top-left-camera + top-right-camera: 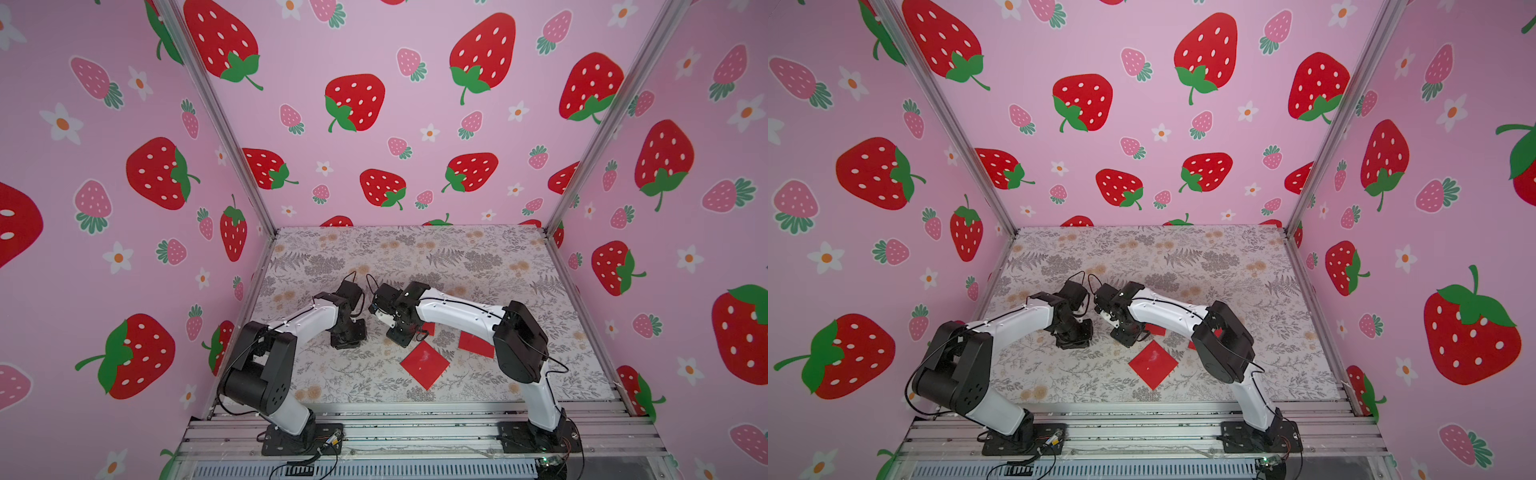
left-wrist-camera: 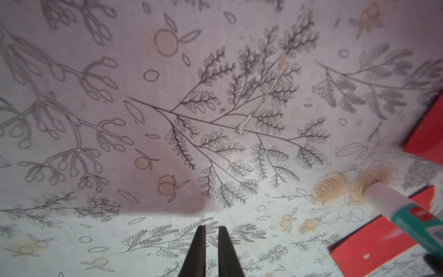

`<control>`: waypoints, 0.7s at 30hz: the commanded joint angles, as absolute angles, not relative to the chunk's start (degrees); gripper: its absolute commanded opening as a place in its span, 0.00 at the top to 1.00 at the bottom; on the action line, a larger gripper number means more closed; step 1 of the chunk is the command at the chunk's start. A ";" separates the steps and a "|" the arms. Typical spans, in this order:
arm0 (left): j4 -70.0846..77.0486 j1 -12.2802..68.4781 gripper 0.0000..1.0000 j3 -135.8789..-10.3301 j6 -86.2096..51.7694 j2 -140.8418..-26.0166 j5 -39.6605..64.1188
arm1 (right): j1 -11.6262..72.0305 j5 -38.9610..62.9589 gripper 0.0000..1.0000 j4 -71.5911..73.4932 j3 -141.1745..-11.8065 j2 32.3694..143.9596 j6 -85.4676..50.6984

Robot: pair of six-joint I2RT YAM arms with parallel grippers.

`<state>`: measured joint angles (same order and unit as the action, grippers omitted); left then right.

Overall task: Seal the envelope with a glue stick
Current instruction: Close the lid of the glue stick, then place the glue stick at the center of the board.

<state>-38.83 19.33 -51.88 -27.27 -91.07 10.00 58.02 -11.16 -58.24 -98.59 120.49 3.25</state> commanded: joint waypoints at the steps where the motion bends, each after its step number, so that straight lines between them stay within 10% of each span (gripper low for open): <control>1: -40.73 19.09 0.87 -51.49 -27.42 -89.64 8.81 | 57.77 -10.27 1.00 -59.71 -93.99 124.98 2.95; 21: -39.50 18.83 0.83 -51.43 -28.85 -78.34 7.50 | 28.43 23.05 1.00 -17.44 -67.61 96.56 -8.45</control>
<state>-39.35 19.09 -51.88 -28.56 -79.44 7.68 31.57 16.45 -25.28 -69.97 95.79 -5.58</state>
